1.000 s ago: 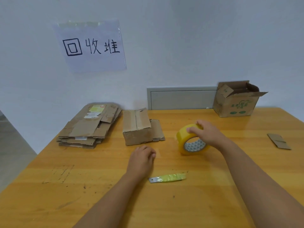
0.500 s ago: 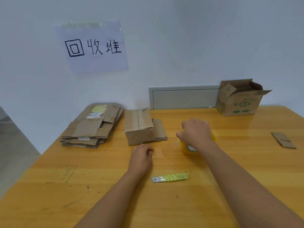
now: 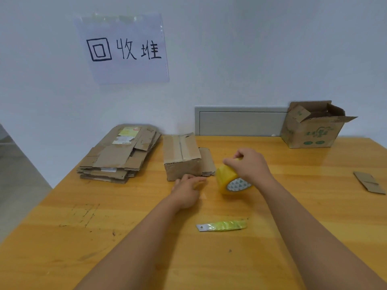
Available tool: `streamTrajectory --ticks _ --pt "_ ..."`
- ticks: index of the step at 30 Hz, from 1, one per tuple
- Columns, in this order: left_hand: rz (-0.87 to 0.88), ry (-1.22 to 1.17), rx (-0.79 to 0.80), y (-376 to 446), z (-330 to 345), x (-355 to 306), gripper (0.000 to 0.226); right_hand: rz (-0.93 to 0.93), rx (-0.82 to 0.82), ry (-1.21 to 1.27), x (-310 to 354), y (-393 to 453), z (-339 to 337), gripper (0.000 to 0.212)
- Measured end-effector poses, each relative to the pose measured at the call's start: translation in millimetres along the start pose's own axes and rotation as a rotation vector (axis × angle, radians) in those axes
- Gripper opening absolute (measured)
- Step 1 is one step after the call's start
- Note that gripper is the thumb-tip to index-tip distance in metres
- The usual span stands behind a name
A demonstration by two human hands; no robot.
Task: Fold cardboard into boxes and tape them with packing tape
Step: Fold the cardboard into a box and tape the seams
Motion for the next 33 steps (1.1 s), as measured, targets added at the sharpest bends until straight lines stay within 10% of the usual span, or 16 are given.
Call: streamTrajectory --ticks 7,21,33 --pt "0.022 -0.089 -0.110 2 -2 5 0.008 -0.045 -0.001 0.124 -7 -8 -8 0.032" --pt "0.260 -0.025 -0.244 -51 -76 -12 0.015 -0.162 -0.048 0.312 -2 -27 -29 0.024" --pt "0.028 -0.349 -0.237 -71 -122 -6 0.025 -0.185 -0.064 0.467 28 -26 -42 0.022"
Point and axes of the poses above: each hand's wrist, its own y-axis towards the middle knuckle, its own z-axis out of the palm, x = y × z, the point moved 4 cm from there along y, towards the middle knuckle, and after that the axes turned 10 degrees about -x, right-handed, at the moved point
